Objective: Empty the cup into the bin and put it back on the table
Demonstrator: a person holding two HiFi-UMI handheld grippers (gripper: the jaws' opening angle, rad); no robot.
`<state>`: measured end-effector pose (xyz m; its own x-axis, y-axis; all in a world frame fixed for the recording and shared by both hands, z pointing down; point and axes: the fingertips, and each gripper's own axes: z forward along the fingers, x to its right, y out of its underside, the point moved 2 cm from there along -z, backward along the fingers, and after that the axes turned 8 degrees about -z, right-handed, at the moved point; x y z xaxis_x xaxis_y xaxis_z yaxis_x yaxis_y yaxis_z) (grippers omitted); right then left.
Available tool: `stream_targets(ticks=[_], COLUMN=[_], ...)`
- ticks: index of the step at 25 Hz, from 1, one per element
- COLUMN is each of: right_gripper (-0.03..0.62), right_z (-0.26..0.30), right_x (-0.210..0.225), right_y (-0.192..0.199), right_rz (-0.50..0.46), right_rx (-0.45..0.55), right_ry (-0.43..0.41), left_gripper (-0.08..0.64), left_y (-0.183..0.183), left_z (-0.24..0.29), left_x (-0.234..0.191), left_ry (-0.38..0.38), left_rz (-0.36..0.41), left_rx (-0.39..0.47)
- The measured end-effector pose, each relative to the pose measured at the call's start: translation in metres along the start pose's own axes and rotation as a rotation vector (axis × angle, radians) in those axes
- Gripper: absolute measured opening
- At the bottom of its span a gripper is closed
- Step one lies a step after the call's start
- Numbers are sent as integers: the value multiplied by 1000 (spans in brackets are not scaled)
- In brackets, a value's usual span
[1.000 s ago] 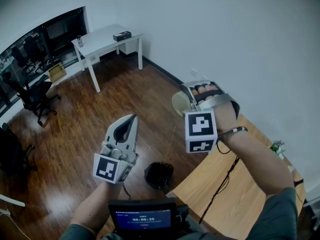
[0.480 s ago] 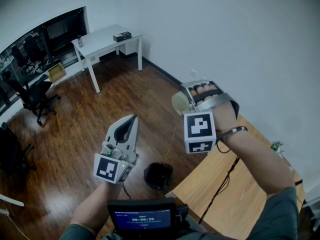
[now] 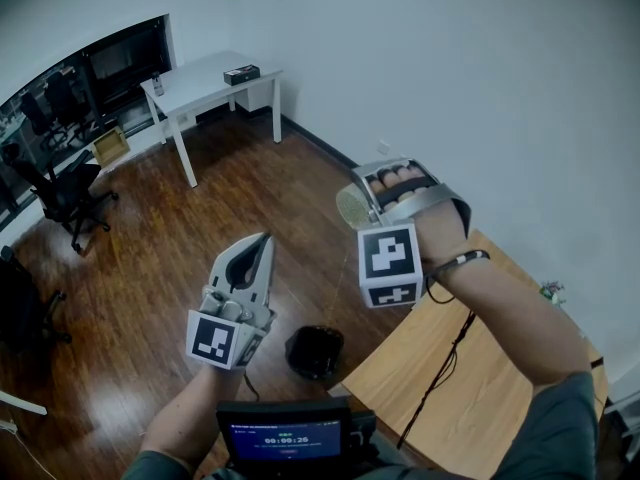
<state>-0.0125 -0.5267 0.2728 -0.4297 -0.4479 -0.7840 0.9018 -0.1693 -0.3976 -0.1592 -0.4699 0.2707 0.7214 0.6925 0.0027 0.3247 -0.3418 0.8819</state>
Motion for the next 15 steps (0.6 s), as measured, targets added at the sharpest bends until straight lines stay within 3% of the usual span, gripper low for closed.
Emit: stream_targets(ticks=[15], right_gripper=[397], right_z=[-5], right_x=[4], right_y=[5], right_rz=[-144], right_rx=[-54], right_ry=[33], left_gripper=[0], left_y=[-4], left_z=[-1], left_x=[2], left_ry=[-1], left_rz=[15], left_rx=[24])
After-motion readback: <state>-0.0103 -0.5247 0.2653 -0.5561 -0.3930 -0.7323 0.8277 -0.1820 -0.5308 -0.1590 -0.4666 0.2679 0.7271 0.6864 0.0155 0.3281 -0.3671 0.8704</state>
